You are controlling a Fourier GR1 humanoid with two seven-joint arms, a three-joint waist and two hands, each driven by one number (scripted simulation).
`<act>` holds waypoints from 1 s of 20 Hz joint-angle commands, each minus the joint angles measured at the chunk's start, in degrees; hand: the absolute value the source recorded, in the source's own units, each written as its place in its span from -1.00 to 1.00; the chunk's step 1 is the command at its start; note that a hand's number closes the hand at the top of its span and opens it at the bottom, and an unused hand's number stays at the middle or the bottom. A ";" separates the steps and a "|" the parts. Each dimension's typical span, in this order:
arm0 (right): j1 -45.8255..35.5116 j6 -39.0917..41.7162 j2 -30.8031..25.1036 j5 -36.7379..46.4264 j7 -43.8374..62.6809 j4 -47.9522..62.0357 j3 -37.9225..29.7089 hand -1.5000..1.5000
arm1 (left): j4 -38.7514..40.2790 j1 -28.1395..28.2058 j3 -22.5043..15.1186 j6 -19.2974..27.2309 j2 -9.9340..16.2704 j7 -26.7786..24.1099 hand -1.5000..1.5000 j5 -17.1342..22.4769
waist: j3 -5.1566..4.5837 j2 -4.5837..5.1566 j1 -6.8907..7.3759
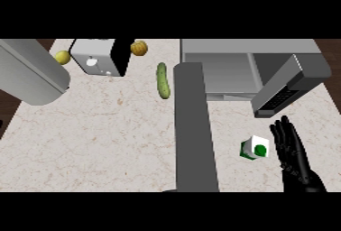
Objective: Pick up the milk, place it into the microwave and close the microwave
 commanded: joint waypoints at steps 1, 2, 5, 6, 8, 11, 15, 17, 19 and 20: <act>-4.65 0.77 -0.57 -4.39 -3.08 7.66 -6.67 -1.00 | -3.55 3.06 2.63 -1.76 0.25 1.22 -1.00 2.82 | 0.01 0.03 0.30; -0.66 -0.71 0.47 -2.01 -7.06 8.69 -3.64 -1.00 | 0.93 4.05 4.84 -4.90 0.83 -2.30 -1.00 3.77 | -0.01 0.00 0.16; -2.71 -0.77 1.00 -4.71 -8.34 14.95 -6.81 -1.00 | -4.42 5.22 2.48 -3.74 -1.08 0.67 -1.00 2.46 | 0.02 0.03 0.20; -4.73 -0.62 0.21 -4.49 -4.74 12.93 -8.02 -1.00 | -1.81 3.88 5.87 -5.07 0.54 -0.09 -1.00 4.98 | -0.01 0.02 0.14; -5.45 -2.00 1.35 -3.34 -5.24 15.36 -7.54 -1.00 | -0.30 2.59 6.12 -4.58 -0.25 0.00 -1.00 4.37 | -0.01 0.04 0.06; -0.03 -0.24 0.06 -6.92 -14.91 19.98 -10.87 -1.00 | -5.08 6.03 7.86 -6.64 1.17 2.90 -1.00 8.71 | 0.02 -0.02 0.04; -3.20 1.07 -2.47 -8.48 -16.17 24.63 -15.77 -1.00 | -0.07 3.87 10.70 -8.48 2.07 0.94 -1.00 9.62 | 0.00 0.01 -0.04; -10.31 1.30 -2.73 -10.23 -19.34 35.25 -19.73 -1.00 | -2.26 6.11 7.70 -8.79 -1.43 -0.17 -1.00 5.42 | 0.02 0.07 0.29; -5.87 2.69 -2.82 -10.90 -24.86 36.97 -19.79 -1.00 | -1.80 4.78 11.44 -9.02 1.87 2.30 -1.00 10.36 | 0.03 0.04 0.10; -7.95 1.12 -1.56 -8.20 -21.39 35.98 -17.41 -1.00 | -4.76 6.49 8.58 -9.61 -2.35 1.92 -1.00 7.03 | 0.00 0.02 0.13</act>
